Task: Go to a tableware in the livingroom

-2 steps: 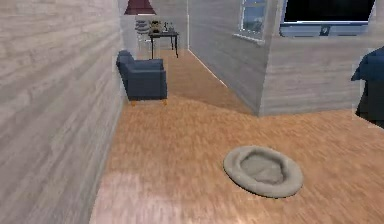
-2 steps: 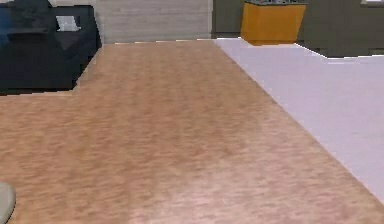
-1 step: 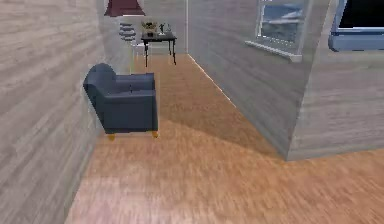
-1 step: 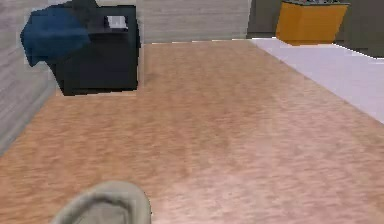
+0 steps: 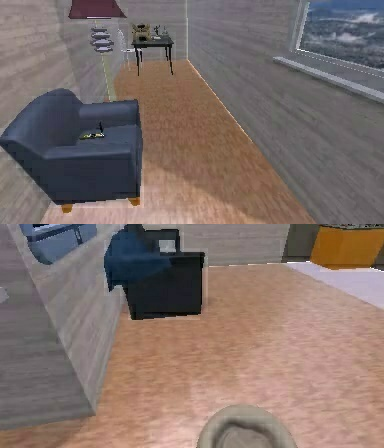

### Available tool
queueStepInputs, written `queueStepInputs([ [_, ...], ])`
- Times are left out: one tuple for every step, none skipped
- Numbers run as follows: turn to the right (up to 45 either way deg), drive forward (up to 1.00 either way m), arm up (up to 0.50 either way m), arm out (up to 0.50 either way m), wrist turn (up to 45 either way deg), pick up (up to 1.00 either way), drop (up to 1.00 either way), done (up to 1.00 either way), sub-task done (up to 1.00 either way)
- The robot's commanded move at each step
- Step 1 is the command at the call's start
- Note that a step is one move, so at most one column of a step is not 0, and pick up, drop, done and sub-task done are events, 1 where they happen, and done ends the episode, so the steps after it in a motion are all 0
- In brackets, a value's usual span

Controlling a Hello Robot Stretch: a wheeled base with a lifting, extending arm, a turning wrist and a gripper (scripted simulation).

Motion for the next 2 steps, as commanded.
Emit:
queueStepInputs([
  [0.0, 1.00, 0.00, 0.00, 0.0, 0.00, 0.00, 0.00, 0.00],
  [0.0, 1.00, 0.00, 0.00, 0.0, 0.00, 0.00, 0.00, 0.00],
])
